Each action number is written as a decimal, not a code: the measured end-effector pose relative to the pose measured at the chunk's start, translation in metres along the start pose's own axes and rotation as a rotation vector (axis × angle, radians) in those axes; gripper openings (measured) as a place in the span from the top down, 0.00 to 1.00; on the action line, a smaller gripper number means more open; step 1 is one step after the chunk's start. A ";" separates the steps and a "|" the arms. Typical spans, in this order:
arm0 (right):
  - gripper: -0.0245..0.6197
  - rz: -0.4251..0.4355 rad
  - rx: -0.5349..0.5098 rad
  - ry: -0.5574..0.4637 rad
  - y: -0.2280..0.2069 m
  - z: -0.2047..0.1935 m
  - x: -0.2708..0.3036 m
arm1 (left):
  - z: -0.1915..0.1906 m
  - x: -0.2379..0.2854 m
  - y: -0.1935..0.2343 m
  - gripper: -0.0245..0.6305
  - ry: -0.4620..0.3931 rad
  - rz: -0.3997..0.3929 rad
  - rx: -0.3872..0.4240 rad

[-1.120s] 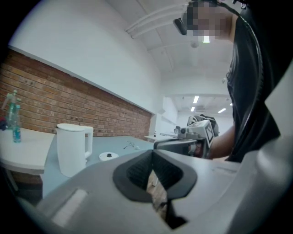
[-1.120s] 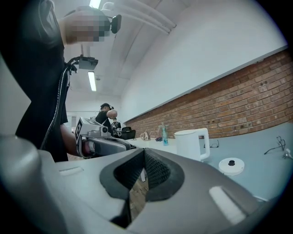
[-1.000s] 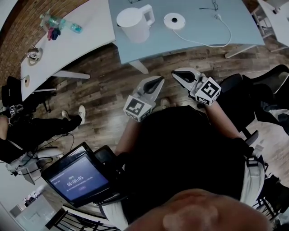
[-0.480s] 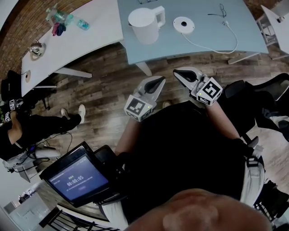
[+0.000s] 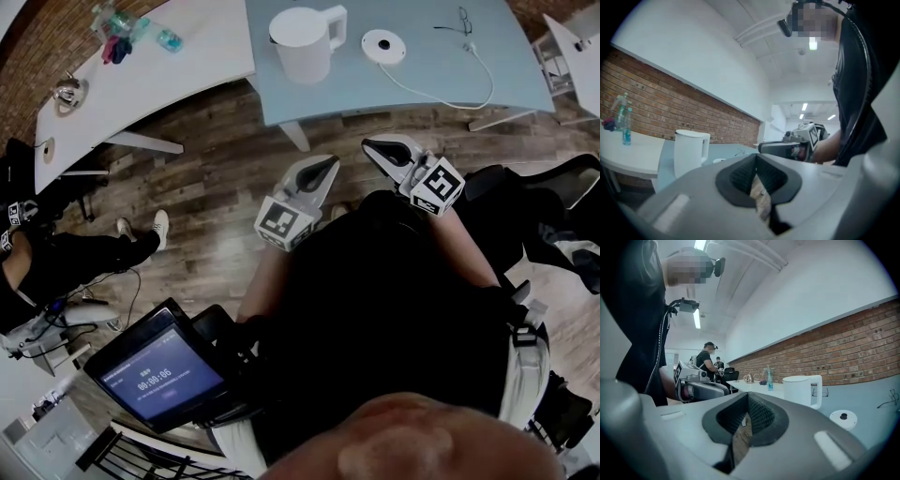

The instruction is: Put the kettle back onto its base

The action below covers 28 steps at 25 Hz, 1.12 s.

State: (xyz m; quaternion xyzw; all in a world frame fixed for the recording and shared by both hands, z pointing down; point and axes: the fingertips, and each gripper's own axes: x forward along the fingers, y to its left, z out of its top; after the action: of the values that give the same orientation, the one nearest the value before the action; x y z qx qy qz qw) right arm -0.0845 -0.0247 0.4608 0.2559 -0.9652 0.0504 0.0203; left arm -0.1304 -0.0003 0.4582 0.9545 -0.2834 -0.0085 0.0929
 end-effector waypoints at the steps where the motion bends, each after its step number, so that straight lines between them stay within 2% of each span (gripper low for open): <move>1: 0.95 -0.004 0.001 0.000 -0.001 0.000 -0.001 | 0.001 0.000 -0.001 0.96 -0.002 0.000 -0.001; 9: 0.95 -0.022 0.016 -0.018 -0.003 0.002 -0.004 | -0.003 0.004 -0.002 0.96 0.018 -0.004 -0.006; 14: 0.95 -0.019 0.017 -0.023 -0.014 0.007 -0.007 | -0.002 0.012 -0.002 0.96 0.015 0.001 0.026; 28: 0.95 0.019 0.015 -0.005 -0.088 0.003 0.040 | 0.010 0.061 0.065 0.96 0.007 0.037 0.002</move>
State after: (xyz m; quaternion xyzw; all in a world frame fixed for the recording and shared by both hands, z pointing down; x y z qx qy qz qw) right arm -0.0753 -0.1210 0.4680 0.2472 -0.9672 0.0572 0.0155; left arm -0.1154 -0.0888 0.4623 0.9492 -0.3007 -0.0028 0.0930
